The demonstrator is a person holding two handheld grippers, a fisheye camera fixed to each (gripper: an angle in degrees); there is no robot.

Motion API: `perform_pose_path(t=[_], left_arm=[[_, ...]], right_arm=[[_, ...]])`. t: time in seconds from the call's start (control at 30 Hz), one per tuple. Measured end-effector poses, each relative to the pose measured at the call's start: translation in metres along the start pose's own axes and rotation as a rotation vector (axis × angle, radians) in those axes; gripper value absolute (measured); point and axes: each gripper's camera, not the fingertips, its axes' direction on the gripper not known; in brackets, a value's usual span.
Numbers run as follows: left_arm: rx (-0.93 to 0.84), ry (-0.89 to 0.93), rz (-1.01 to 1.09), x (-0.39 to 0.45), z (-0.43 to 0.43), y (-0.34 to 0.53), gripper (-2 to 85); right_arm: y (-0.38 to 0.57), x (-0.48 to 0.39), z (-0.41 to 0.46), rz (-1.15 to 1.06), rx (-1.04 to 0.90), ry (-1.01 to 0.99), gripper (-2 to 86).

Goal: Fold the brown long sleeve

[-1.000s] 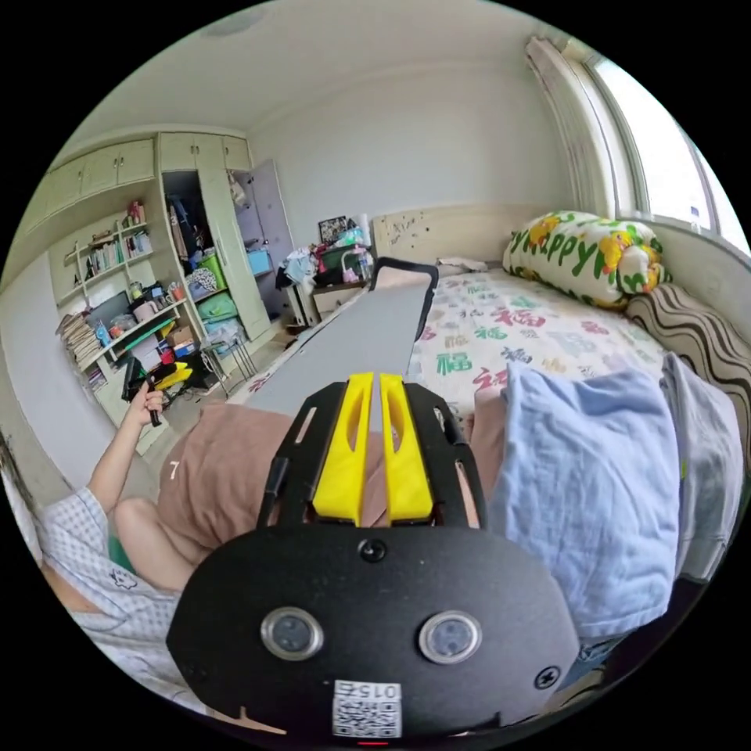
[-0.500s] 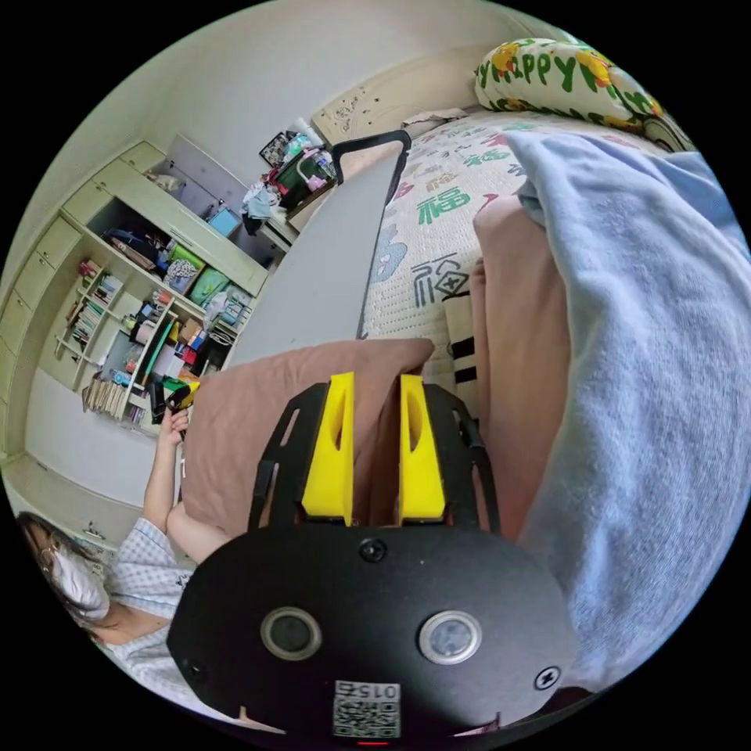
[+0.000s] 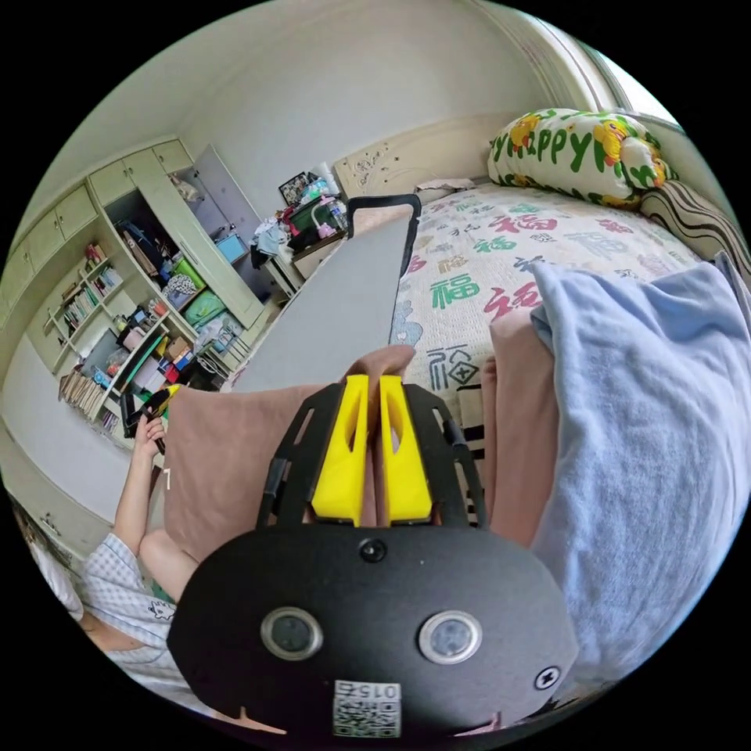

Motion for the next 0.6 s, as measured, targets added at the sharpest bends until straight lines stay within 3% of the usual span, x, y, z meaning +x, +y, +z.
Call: perform_pose_path(t=[0.27, 0.4, 0.5, 0.6], left_arm=[[0.114, -0.042, 0.025, -0.005, 0.005, -0.028, -0.3], [0.01, -0.128, -0.003, -0.04, 0.049, -0.02, 1.2], [-0.023, -0.214, -0.037, -0.079, 0.062, 0.014, 3.9], [-0.038, -0.317, 0.096, -0.09, 0.033, 0.059, 6.5]], right_arm=[[-0.06, -0.048, -0.02, -0.058, 0.082, 0.032, 2.9], [-0.085, -0.046, 0.018, -0.001, -0.036, 0.043, 4.1], [-0.074, -0.035, 0.031, 0.101, -0.046, 0.207, 2.7], [-0.048, -0.043, 0.02, -0.009, -0.081, 0.247, 3.5]])
